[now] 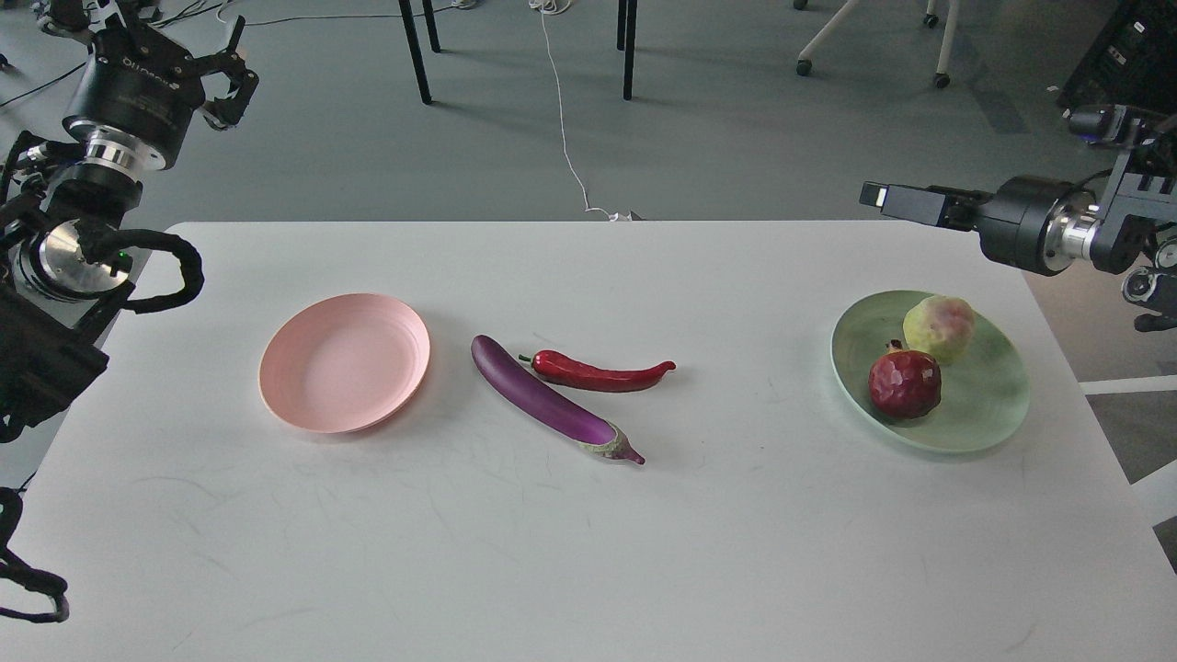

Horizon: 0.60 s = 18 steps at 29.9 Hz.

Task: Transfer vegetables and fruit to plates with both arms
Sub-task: 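Lift the right gripper away from the green plate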

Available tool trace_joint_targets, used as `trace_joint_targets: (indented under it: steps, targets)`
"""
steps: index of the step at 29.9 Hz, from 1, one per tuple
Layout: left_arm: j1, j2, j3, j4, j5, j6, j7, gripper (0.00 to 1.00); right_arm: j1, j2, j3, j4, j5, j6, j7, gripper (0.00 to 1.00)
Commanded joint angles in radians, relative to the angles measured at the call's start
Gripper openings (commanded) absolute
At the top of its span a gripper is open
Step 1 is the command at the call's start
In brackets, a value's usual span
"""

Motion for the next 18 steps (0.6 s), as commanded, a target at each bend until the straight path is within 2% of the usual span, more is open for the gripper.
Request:
trace_joint_targets:
  steps: [1, 9, 15, 18]
  targets:
    - [-0.033, 0.012, 0.021, -0.016, 0.178, 0.000, 0.000, 0.98, -0.099, -0.019, 0.237, 0.014, 0.079, -0.002, 0.000, 0.98]
    - [-0.090, 0.003, 0.064, -0.070, 0.583, 0.000, -0.001, 0.98, -0.385, -0.019, 0.659, 0.023, 0.384, -0.008, 0.000, 0.98]
    - [-0.093, 0.021, 0.069, -0.267, 0.862, 0.000, 0.002, 0.98, -0.557, -0.021, 0.877, 0.018, 0.649, 0.013, 0.000, 0.98]
    - [-0.098, 0.020, 0.070, -0.420, 1.003, 0.018, 0.004, 0.98, -0.633, -0.021, 0.963, 0.005, 0.801, 0.100, 0.000, 0.98]
